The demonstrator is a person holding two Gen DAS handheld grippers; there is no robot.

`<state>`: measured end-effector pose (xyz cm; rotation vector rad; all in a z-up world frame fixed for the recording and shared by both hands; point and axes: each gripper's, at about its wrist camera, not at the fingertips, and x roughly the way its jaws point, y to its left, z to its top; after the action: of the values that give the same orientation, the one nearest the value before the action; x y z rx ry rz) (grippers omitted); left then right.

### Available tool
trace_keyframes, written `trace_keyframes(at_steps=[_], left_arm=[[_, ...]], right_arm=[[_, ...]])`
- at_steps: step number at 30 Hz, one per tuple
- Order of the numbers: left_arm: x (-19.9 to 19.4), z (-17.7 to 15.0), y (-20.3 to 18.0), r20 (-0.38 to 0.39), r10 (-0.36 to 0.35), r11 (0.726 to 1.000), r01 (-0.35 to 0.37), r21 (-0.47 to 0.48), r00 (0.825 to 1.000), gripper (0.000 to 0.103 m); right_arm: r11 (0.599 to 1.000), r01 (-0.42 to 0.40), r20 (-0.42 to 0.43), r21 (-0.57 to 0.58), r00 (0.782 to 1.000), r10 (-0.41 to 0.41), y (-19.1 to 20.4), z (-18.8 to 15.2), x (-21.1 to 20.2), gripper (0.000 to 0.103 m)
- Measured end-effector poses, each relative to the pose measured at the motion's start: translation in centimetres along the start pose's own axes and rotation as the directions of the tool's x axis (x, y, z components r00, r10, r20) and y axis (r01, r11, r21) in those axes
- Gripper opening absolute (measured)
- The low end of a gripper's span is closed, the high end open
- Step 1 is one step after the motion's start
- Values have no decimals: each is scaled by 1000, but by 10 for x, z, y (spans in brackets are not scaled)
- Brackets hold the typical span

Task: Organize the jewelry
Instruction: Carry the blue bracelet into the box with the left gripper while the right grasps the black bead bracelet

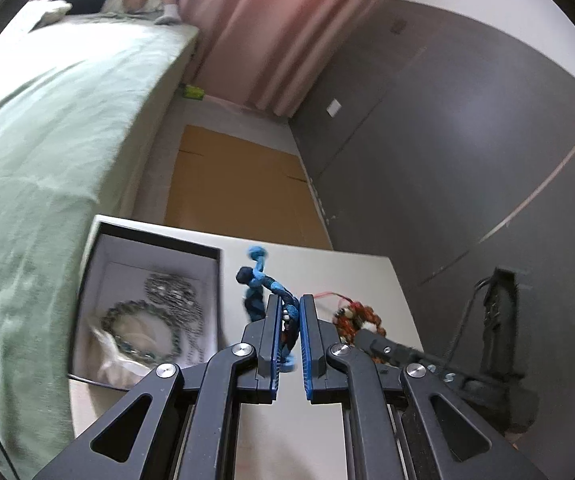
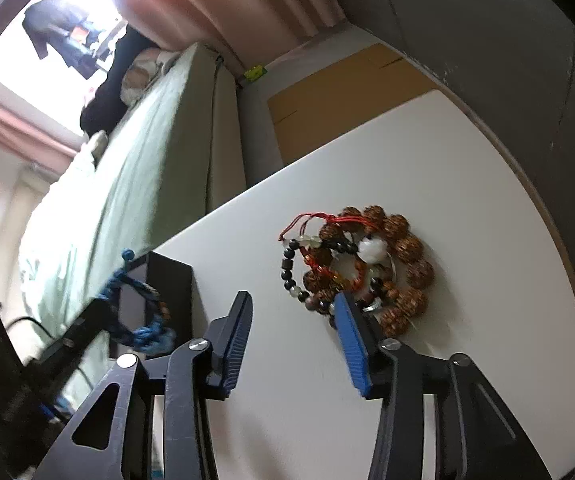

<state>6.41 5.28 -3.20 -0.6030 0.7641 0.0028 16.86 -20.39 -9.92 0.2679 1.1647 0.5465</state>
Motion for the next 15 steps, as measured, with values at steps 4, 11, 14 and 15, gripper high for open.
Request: trace_keyframes(at_steps=[4,11,14,15], left_arm=[[-12,7,11,26,2,999,-1,-32,1000,8],[-25,14,21,52,8,998,-5,-59,999,8],[-29,14,26,54,14,998,-11,-62,998,8],[-29,15,27,53,23,998,-19,-62,998,8]], right_arm=[[995,79,15,-67,997,-78,11,4,12,34],[945,237,30,-226,971,-237,36,-4,26,34],[910,304,58,-282,952,-300,43,-8,28,34],[903,315,68,-292,949,-309,45,-8,27,26]])
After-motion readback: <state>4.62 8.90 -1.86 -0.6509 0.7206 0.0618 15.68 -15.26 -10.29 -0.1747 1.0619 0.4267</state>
